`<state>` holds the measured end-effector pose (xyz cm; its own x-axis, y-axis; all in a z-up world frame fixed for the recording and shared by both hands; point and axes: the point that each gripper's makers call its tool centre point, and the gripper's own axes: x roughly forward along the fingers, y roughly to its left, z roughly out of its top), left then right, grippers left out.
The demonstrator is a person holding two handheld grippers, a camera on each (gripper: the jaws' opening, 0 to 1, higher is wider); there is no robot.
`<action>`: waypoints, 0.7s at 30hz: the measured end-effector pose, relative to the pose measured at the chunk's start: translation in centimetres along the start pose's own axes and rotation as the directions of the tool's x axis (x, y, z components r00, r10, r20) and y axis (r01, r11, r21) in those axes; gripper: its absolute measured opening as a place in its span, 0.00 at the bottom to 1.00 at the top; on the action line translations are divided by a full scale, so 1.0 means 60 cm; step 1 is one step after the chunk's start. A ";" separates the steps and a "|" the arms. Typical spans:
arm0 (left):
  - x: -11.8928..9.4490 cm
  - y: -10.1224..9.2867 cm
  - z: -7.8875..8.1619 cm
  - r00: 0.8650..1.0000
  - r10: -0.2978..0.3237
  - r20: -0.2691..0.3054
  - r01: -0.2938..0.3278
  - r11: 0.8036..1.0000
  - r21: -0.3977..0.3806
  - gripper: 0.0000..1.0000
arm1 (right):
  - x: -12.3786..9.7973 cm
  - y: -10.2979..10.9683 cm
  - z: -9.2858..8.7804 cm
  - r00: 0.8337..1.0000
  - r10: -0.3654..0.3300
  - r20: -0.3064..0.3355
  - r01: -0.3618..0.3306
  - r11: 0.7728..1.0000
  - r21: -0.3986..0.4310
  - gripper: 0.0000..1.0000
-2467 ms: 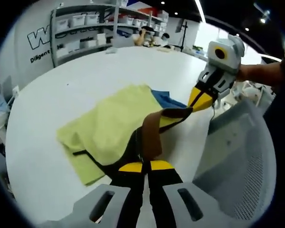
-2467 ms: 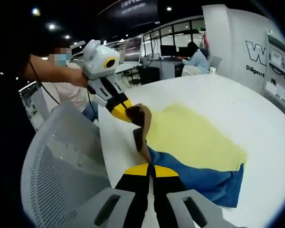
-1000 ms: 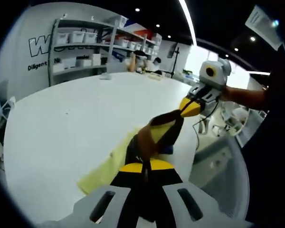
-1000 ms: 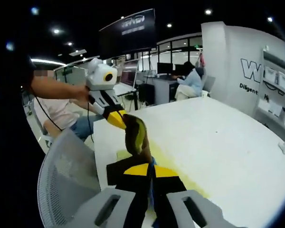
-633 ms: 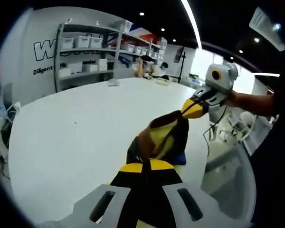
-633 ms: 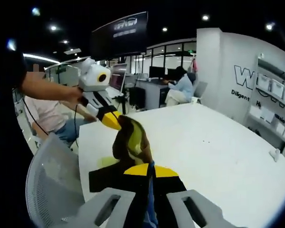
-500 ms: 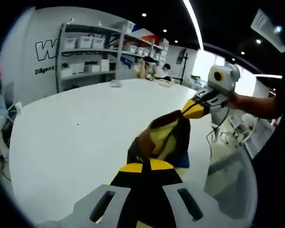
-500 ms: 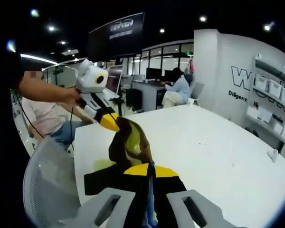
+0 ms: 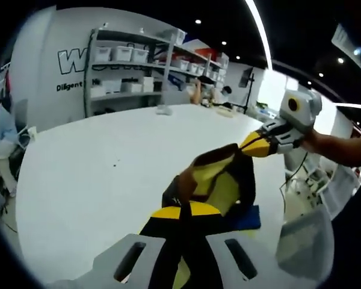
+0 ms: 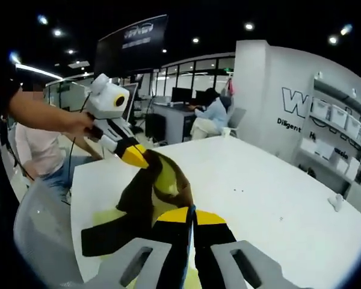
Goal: Fold the garment on the visible template until the final outline fits inside the template.
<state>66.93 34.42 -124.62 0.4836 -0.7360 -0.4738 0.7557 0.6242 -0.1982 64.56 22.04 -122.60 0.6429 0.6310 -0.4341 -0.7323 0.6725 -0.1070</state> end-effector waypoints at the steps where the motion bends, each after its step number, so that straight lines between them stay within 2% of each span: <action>1: 0.003 0.005 0.002 1.000 0.004 0.000 -0.004 1.000 -0.001 0.05 | 0.004 -0.004 0.000 1.000 -0.003 -0.002 0.003 1.000 -0.002 0.00; 10: 0.037 0.039 0.024 0.999 0.040 -0.006 -0.040 0.999 0.001 0.05 | 0.043 -0.049 0.002 0.999 -0.039 -0.020 0.038 0.999 -0.026 0.00; 16: 0.069 0.063 0.038 0.998 0.068 -0.017 -0.066 0.996 0.066 0.05 | 0.070 -0.082 -0.002 0.996 -0.075 -0.039 0.074 0.997 -0.034 0.00; 21: 0.087 0.084 0.041 0.997 0.074 -0.034 -0.072 0.996 0.051 0.05 | 0.094 -0.110 -0.008 0.993 -0.102 -0.056 0.101 0.995 -0.021 0.00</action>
<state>74.36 33.06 -125.97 0.5230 -0.6783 -0.5162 0.7401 0.6618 -0.1197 72.89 20.99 -124.80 0.7008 0.5367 -0.4700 -0.6683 0.7244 -0.1692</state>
